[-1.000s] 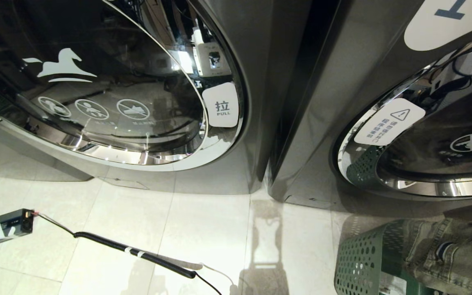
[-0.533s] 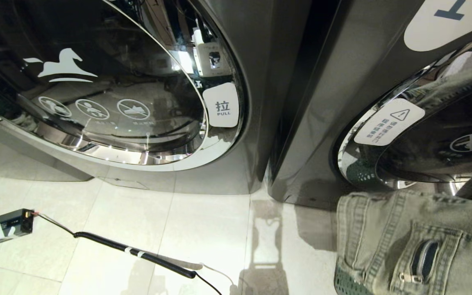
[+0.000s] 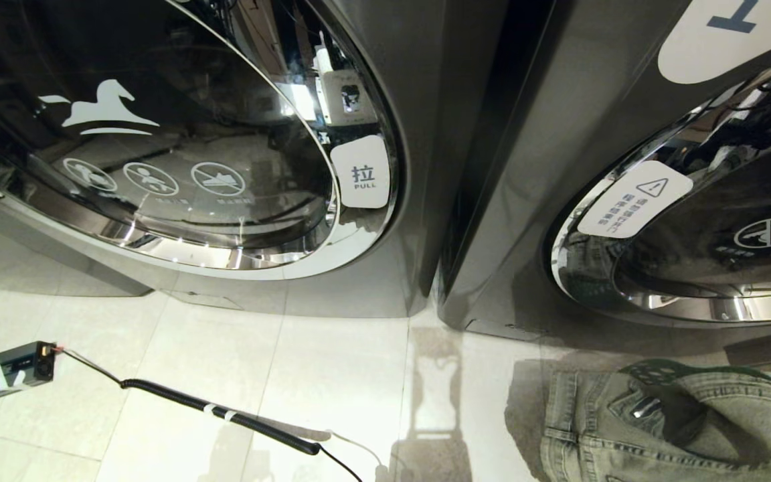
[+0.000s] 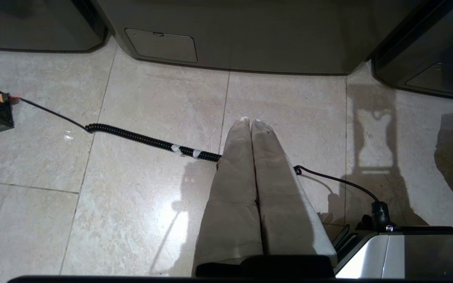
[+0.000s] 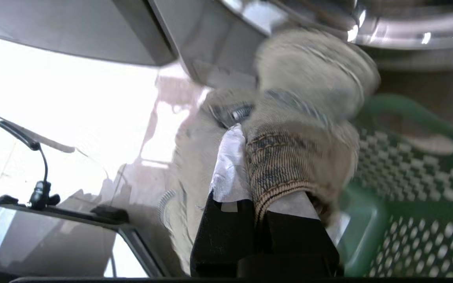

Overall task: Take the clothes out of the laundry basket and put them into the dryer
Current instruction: Take the clothes out of the basket

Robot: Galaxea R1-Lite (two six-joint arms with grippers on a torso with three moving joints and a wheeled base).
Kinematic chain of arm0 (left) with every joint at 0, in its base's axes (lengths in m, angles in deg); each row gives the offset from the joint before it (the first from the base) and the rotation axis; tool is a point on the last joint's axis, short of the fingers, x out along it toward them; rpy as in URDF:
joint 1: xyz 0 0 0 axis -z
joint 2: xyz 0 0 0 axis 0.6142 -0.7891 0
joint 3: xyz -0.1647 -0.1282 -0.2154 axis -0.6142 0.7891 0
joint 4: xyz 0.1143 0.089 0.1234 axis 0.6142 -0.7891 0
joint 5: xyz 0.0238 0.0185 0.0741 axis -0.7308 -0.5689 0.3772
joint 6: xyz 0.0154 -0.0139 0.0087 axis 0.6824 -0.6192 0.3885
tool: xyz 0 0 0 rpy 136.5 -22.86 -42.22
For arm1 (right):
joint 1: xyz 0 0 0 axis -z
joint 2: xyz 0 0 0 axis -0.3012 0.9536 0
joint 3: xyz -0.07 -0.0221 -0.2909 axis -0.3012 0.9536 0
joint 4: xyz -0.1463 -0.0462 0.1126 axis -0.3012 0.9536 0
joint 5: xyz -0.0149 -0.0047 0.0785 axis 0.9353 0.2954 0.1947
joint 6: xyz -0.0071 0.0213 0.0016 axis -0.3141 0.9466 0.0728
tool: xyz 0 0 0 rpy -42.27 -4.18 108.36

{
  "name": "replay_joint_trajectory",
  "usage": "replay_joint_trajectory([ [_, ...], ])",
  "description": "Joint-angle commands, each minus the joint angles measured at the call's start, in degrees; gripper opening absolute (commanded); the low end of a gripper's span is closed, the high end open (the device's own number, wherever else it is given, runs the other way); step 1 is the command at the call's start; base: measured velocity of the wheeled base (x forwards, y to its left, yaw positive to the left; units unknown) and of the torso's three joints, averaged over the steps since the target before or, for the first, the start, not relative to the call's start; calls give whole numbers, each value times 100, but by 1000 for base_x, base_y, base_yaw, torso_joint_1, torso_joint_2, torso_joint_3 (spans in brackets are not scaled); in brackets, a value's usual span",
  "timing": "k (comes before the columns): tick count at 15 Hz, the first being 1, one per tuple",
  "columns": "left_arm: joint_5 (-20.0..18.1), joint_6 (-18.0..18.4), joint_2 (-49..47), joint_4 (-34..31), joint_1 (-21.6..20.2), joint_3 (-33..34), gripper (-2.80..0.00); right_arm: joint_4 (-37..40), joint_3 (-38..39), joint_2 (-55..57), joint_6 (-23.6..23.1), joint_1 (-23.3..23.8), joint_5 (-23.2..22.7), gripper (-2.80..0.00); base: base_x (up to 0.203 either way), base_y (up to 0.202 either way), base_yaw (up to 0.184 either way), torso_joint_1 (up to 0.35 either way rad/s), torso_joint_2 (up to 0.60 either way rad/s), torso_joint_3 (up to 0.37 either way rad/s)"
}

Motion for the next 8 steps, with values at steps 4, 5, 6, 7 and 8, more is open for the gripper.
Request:
replay_joint_trajectory([
  [4, 1, 6, 2, -4, 0, -1, -280, 362, 202, 306, 133, -338, 799, -280, 0, 0, 0, 0, 0, 0],
  [5, 1, 5, 2, -4, 4, -1, -280, 628, 179, 113, 144, -125, 746, -280, 0, 0, 0, 0, 0, 0],
  [6, 1, 1, 2, 2, 8, -1, -280, 729, 166, -94, 125, 18, 689, -280, 0, 0, 0, 0, 0, 0],
  [7, 1, -1, 2, 5, 0, -1, -280, 755, 164, -339, 110, 72, 659, -280, 0, 0, 0, 0, 0, 0],
  [8, 1, -2, 2, -4, 0, -1, -280, 767, 162, -692, 103, 126, 646, -280, 0, 0, 0, 0, 0, 0],
])
